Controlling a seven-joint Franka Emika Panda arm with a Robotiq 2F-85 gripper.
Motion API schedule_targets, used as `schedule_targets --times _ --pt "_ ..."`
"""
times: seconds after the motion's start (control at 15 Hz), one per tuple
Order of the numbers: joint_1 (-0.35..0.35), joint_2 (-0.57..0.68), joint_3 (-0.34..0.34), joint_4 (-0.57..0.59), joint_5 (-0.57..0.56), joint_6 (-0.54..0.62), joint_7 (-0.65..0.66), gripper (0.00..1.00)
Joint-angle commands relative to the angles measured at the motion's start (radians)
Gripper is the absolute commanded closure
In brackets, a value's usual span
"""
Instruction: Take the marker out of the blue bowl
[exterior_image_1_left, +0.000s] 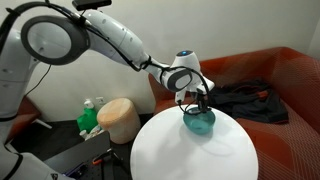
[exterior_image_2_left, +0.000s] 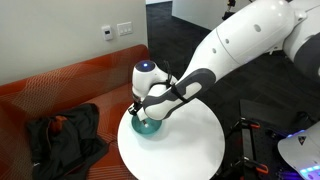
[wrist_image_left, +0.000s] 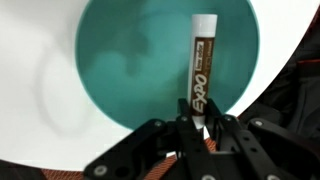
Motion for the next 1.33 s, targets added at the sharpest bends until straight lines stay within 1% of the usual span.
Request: schedule_targets --times 0.0,0.2,0.33,0.4,0.6,0.73,1.07,1.2,1.27 --pt "0.057 -0.179 -0.065 -0.222 -0.024 0.077 0.046 0.95" --pt "0.087 -0.298 -0.116 -0.369 -0.041 0.150 0.069 0.95" --pt "0.089 -0.366 -0.139 -0.449 -0.050 0.190 0.068 0.95" --pt "0.080 -0.403 -0.141 -0.486 -0.054 0.203 0.055 0.95" --pt "0.061 -0.485 -0.167 -0.566 -0.093 0.214 0.038 0.95" --pt "0.044 -0.529 -0.189 -0.600 -0.140 0.191 0.026 0.95" --pt "-0.027 -0.587 -0.233 -0.652 -0.271 0.156 0.000 0.95" --pt "-0.088 -0.589 -0.210 -0.658 -0.275 0.141 -0.069 0.95" --pt "-0.124 -0.586 -0.186 -0.659 -0.251 0.129 -0.130 0.95"
